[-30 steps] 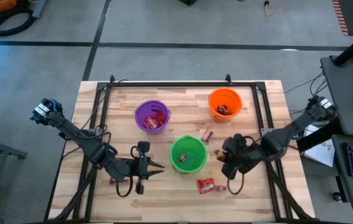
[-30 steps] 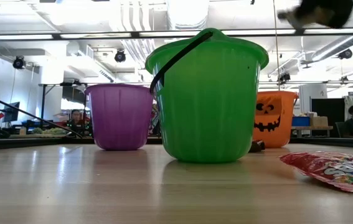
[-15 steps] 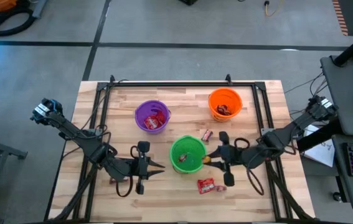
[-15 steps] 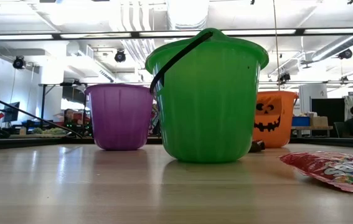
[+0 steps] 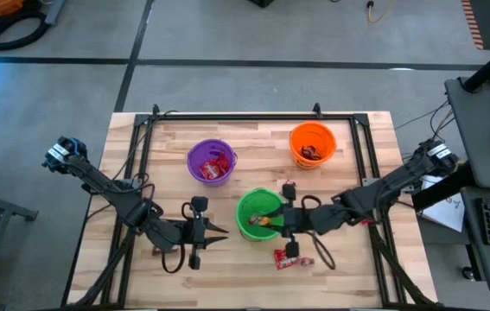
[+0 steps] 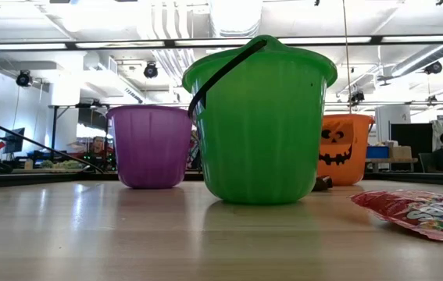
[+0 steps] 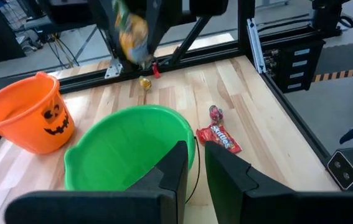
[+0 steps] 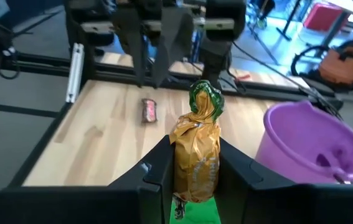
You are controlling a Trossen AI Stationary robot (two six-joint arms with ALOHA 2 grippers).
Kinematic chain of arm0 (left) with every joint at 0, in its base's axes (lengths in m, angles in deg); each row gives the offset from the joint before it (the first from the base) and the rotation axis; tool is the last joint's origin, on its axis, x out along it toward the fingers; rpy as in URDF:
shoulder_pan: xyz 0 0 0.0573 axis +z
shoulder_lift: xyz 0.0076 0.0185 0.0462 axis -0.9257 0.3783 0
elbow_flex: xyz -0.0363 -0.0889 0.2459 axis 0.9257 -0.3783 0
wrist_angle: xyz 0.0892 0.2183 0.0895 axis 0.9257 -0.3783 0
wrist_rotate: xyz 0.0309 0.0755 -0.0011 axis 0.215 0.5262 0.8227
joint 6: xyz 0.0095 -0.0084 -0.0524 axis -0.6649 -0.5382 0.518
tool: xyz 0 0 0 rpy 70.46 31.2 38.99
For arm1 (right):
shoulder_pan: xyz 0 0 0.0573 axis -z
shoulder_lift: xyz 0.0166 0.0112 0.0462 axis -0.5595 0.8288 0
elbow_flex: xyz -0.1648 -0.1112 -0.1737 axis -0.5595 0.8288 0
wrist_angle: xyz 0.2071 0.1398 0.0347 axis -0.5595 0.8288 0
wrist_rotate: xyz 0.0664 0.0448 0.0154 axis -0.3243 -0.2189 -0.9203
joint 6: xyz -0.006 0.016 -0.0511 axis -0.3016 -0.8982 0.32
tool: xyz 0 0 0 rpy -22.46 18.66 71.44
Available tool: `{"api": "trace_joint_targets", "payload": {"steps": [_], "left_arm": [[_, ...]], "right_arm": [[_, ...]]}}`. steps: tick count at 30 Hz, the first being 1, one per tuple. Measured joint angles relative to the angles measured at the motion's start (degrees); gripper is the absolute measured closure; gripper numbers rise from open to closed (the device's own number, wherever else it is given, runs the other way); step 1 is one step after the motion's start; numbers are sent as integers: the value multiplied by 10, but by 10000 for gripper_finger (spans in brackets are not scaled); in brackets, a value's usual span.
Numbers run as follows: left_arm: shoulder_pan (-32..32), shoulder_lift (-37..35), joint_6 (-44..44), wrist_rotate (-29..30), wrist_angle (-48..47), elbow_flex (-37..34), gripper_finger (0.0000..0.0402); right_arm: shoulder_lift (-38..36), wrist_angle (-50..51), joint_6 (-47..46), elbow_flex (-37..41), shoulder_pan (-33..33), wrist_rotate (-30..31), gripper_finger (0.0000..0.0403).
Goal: Organize candy in baskets
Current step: Put the yellow candy into the green bucket
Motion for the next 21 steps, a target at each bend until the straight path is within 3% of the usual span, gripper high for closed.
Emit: {"api": "trace_joint_targets", "payload": {"steps": [21], "left_arm": [[0,0,21,0,4,-20,361]], "right_arm": [[65,9,-40,0,17,-2,328]]}}
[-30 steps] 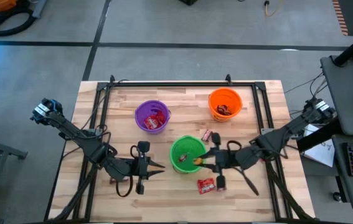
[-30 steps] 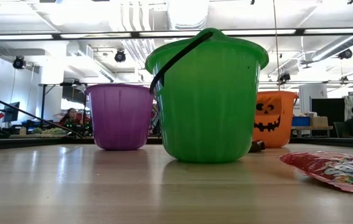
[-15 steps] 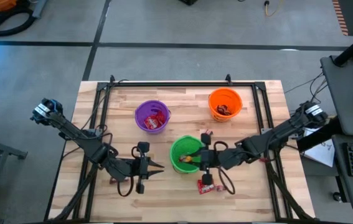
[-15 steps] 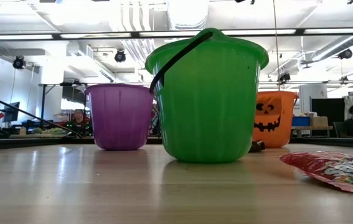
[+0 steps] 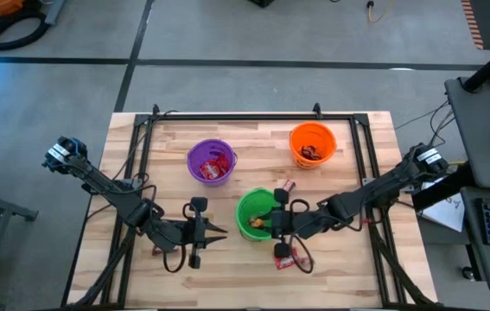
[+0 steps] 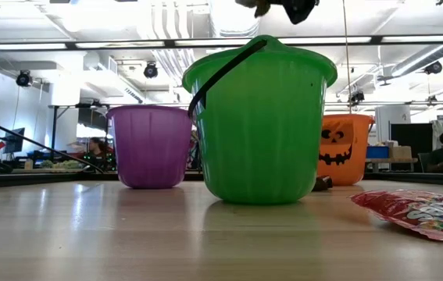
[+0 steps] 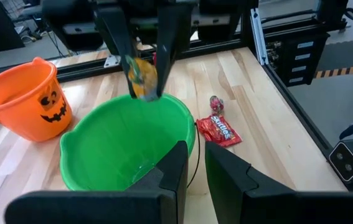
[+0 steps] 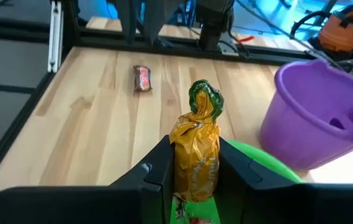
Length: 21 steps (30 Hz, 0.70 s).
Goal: Organize candy in baskets
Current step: Put the yellow candy into the green bucket
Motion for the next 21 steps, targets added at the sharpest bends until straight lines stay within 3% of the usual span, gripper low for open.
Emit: {"api": "trace_joint_targets", "payload": {"steps": [11,21], "left_arm": [[0,0,0,0,0,0,361],[0,0,0,0,0,0,361]], "right_arm": [[15,8,0,0,0,2,316],[15,10,1,0,0,2,328]]}}
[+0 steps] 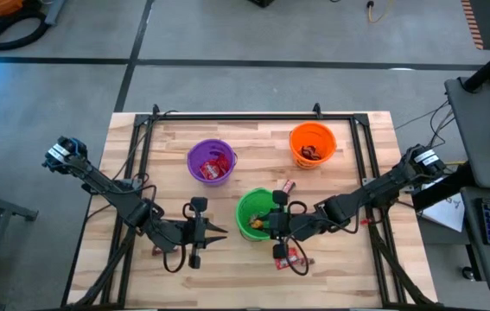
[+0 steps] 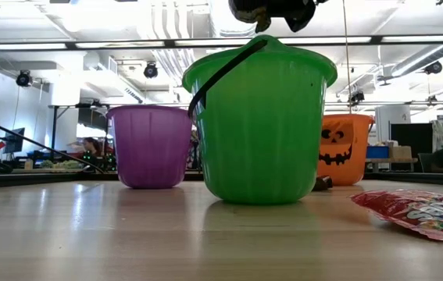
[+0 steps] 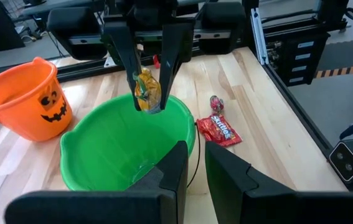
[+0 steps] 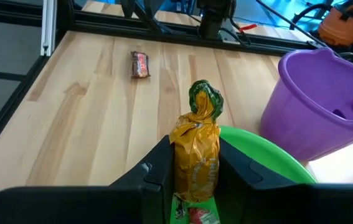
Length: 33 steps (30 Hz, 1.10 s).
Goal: Organize candy in baskets
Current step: Put the yellow candy into the green bucket
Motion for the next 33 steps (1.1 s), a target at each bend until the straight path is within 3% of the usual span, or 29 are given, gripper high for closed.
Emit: {"api": "trace_joint_targets", "payload": {"steps": [33], "left_arm": [[0,0,0,0,0,0,361]], "right_arm": [[0,3,-2,0,0,1,312]]}}
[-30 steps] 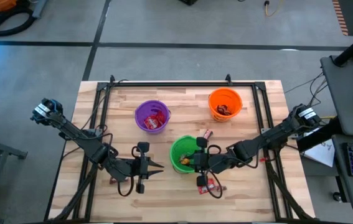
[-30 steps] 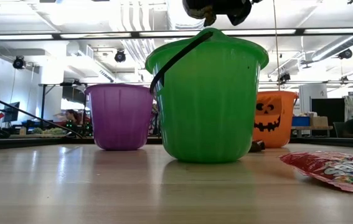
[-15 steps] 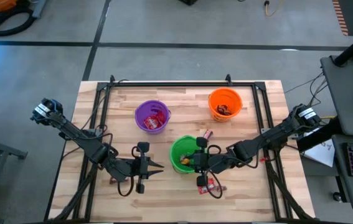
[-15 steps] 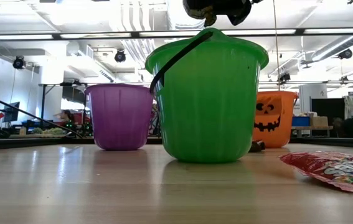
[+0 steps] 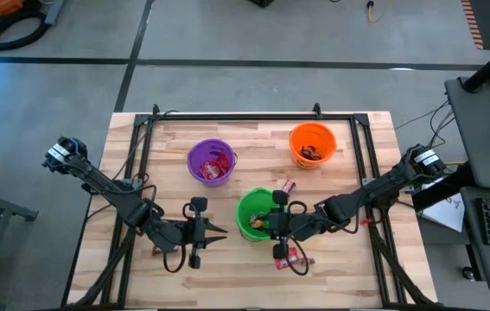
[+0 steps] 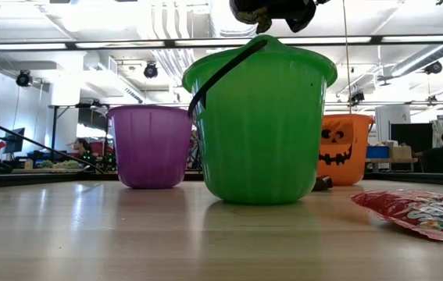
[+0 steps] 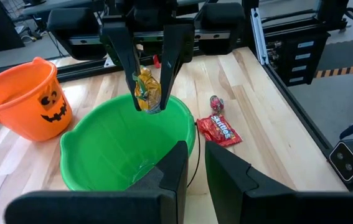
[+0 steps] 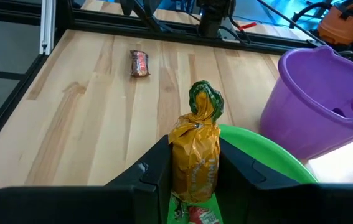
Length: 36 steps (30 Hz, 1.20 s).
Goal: Organize candy in baskets
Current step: Put the yellow candy into the green bucket
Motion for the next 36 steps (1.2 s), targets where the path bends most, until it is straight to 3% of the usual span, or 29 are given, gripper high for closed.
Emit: {"api": "trace_joint_targets", "payload": {"steps": [15,36], "left_arm": [[0,0,2,0,0,0,361],[0,0,6,0,0,-2,361]], "right_arm": [[0,66,-68,0,38,29,312],[0,73,-69,0,38,29,302]]}}
